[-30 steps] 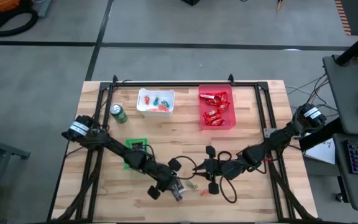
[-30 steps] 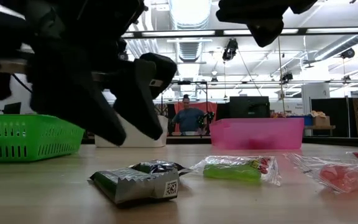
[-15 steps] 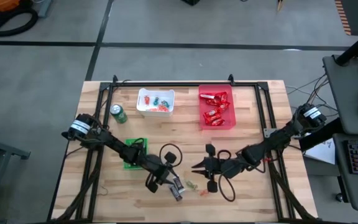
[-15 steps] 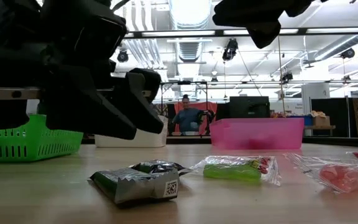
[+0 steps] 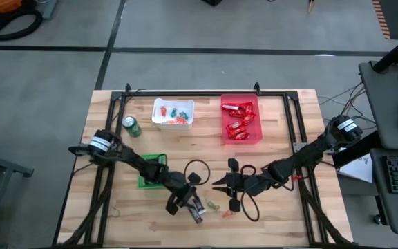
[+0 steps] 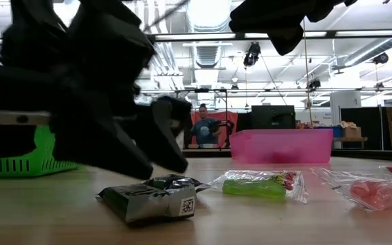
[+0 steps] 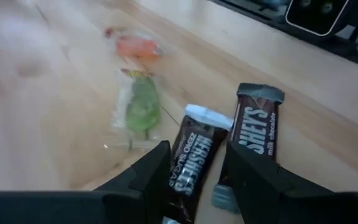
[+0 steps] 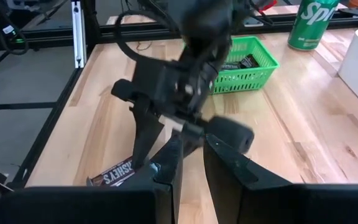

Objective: Organize candy in baskets
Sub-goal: Put the brown chocolate into the green basket

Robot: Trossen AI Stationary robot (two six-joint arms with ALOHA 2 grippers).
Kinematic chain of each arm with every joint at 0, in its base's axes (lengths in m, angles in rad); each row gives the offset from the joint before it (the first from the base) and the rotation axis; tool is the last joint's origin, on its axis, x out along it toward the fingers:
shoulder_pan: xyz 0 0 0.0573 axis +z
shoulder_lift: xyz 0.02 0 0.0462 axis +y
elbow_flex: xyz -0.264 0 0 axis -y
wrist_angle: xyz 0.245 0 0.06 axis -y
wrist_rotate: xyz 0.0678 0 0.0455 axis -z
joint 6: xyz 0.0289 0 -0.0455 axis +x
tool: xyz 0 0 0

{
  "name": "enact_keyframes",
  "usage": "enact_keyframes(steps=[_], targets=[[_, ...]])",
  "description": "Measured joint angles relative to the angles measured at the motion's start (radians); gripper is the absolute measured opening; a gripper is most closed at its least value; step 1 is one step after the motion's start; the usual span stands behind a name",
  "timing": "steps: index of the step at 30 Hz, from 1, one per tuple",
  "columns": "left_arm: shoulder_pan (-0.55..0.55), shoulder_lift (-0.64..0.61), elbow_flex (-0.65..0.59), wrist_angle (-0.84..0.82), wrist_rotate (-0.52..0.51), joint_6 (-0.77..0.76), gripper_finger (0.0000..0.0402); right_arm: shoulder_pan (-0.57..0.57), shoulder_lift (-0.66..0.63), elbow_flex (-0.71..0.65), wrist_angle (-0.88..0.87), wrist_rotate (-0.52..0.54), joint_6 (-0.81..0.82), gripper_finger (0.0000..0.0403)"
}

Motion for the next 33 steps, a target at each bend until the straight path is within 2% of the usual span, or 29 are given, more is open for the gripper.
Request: enact_keyframes(steps=[5, 9, 19, 28, 33], targets=[[0.043, 0.072, 0.05, 0.012, 0.152, -0.061, 0.0141, 0.0, 0.0, 0.0, 0.0, 0.0, 0.01, 0.0059], [0.06, 0.104, 0.075, 0.016, 0.218, -0.078, 0.0134, 0.0, 0.0, 0.0, -0.001, 0.0, 0.01, 0.0059], [0.07, 0.103, 0.073, 0.005, 0.221, -0.016, 0.0098, 0.0, 0.0, 0.0, -0.005, 0.0, 0.006, 0.0059], [0.072, 0.084, 0.07, -0.012, 0.227, -0.024, 0.0007, 0.0, 0.0, 0.0, -0.008, 0.0, -0.005, 0.0059], [0.072, 0.056, 0.06, -0.028, 0.214, -0.043, 0.0002, 0.0, 0.0, 0.0, -0.008, 0.0, -0.006, 0.0059]])
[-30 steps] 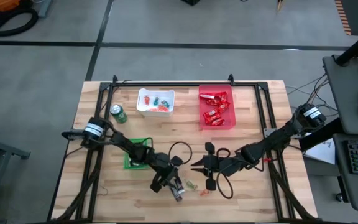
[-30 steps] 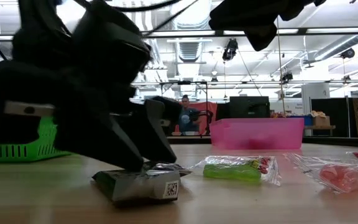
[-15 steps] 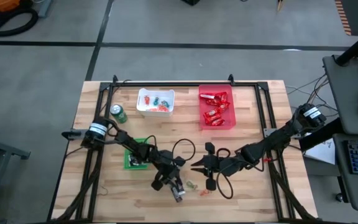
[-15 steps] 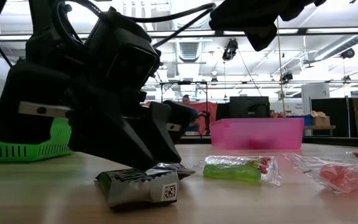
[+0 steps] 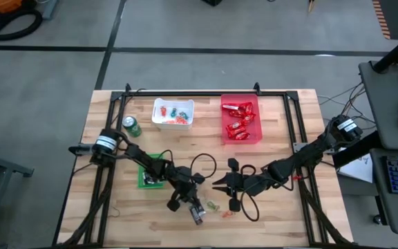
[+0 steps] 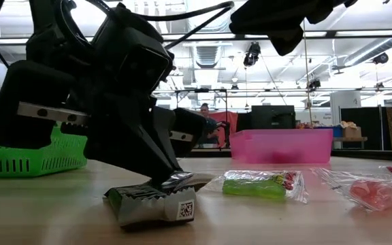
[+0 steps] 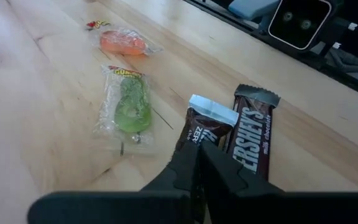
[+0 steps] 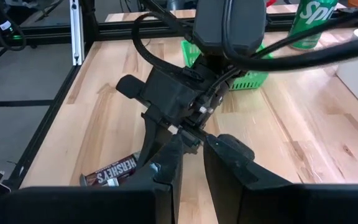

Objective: Organize candy in baskets
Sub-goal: Put the brown chocolate into the green basket

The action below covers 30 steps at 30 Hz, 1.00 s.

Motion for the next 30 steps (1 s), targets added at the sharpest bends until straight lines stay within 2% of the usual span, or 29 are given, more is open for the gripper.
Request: enact_keyframes(steps=[6, 12, 15, 20, 25, 30], targets=[[0.0, -0.047, -0.012, -0.008, -0.046, -0.003, 0.0, 0.0, 0.0, 0.0, -0.001, 0.0, 0.0, 0.0059], [0.0, -0.171, -0.013, -0.098, -0.125, -0.037, 0.0, 0.0, 0.0, 0.0, 0.001, 0.0, -0.003, 0.0059], [0.0, -0.259, -0.013, -0.242, -0.217, -0.094, 0.0, 0.0, 0.0, 0.0, 0.002, 0.0, -0.004, 0.0059], [-0.011, -0.438, -0.011, -0.61, -0.356, -0.222, 0.0, 0.0, 0.0, 0.0, 0.009, 0.0, -0.007, 0.0059], [-0.059, -0.626, -0.011, -0.815, -0.437, -0.305, 0.0, 0.0, 0.0, 0.0, 0.026, 0.0, -0.034, 0.0059], [-0.105, -0.78, -0.013, -1.09, -0.641, -0.431, 0.0, 0.0, 0.0, 0.0, 0.028, 0.0, -0.047, 0.0059]])
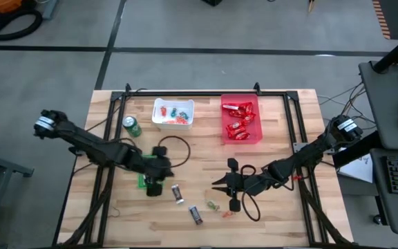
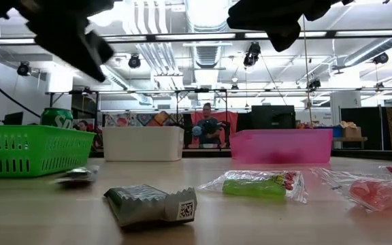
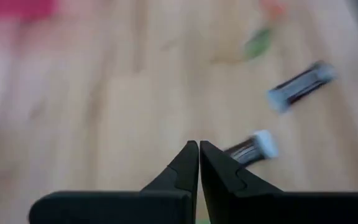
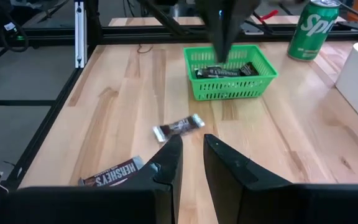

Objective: Organize candy in baskets
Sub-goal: Put the brown chocolate into the green basket

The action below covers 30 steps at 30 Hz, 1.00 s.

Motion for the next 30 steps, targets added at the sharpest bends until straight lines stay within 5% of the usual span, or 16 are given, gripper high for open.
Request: enact_keyframes(steps=[4, 12, 17, 24, 30], targets=[[-0.023, -0.064, -0.016, -0.15, -0.101, -0.104, 0.0, 0.0, 0.0, 0.0, -0.001, 0.0, 0.0, 0.0059], [-0.057, -0.015, -0.068, 0.104, 0.023, 0.02, 0.0, 0.0, 0.0, 0.0, -0.003, 0.0, -0.017, 0.0059], [-0.083, 0.091, -0.059, 0.126, 0.084, 0.052, 0.001, 0.0, 0.0, 0.0, -0.004, 0.0, -0.016, 0.0059], [-0.129, 0.283, 0.042, 0.123, 0.106, 0.225, 0.0078, 0.001, 0.0, 0.0, -0.004, 0.0, -0.02, 0.0059], [-0.131, 0.454, 0.171, -0.03, -0.014, 0.316, 0.0152, 0.002, 0.0, 0.0, -0.004, -0.009, -0.019, 0.0059]])
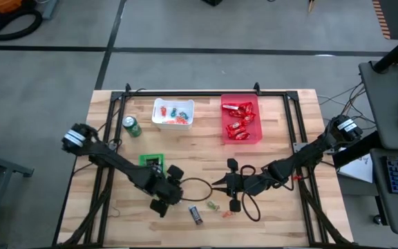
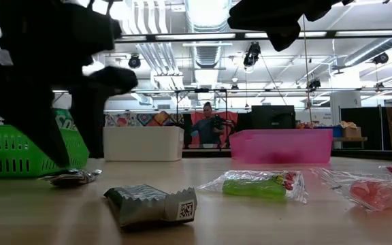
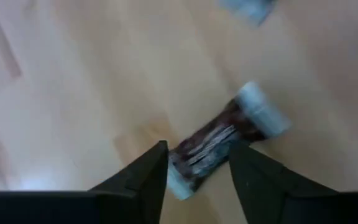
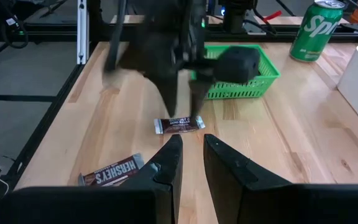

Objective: Organize candy in baskets
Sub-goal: Put the brown chocolate into the green basket

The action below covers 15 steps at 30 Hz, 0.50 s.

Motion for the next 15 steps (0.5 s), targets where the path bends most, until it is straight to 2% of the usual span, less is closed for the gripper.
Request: enact_keyframes(steps=[3, 7, 11, 15], targets=[[0.0, 0.073, 0.067, -0.093, -0.018, 0.014, 0.017, 0.006, 0.0, 0.0, 0.0, 0.0, 0.0, 0.0059], [0.0, 0.145, 0.116, -0.15, -0.019, 0.04, 0.0168, 0.012, 0.0, 0.0, -0.001, -0.003, -0.001, 0.0059], [0.0, 0.168, 0.141, -0.163, -0.016, 0.054, 0.0145, 0.015, 0.0, 0.0, -0.002, -0.003, -0.001, 0.0059], [0.0, 0.171, 0.152, -0.174, -0.014, 0.059, 0.0104, 0.016, 0.0, 0.0, -0.002, -0.003, -0.001, 0.0059]])
